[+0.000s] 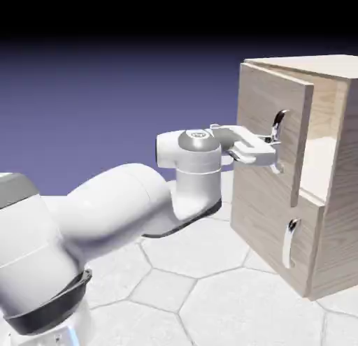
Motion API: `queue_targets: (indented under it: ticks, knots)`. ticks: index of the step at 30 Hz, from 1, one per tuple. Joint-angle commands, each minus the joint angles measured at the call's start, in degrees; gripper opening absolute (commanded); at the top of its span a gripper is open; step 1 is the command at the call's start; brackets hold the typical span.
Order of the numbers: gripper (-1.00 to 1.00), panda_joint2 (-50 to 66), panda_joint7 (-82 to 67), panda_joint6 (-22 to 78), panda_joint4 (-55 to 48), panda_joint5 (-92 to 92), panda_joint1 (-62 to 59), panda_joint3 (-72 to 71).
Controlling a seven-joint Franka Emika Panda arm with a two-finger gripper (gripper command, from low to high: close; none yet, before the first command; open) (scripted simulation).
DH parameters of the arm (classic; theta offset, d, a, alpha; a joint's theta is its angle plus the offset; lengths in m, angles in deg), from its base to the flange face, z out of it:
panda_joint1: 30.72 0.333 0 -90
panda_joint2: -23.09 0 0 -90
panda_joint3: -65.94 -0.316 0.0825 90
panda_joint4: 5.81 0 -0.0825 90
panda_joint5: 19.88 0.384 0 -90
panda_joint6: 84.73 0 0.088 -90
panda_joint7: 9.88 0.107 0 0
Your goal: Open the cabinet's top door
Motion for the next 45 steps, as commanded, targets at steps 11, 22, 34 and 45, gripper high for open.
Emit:
queue_targets:
  ticks: [11,22,34,45]
  knots:
    - [-1.00,-1.5,4.4,27.3,13.3,16.9,-0.5,-17.1]
    - [-1.00,-13.4,14.9,54.1,12.7,41.4,12.6,-32.4]
    - [-1.00,-37.7,30.7,69.8,-2.1,69.2,24.5,-38.5]
    - [-1.00,-60.5,38.2,75.8,-21.9,88.4,27.6,-39.1]
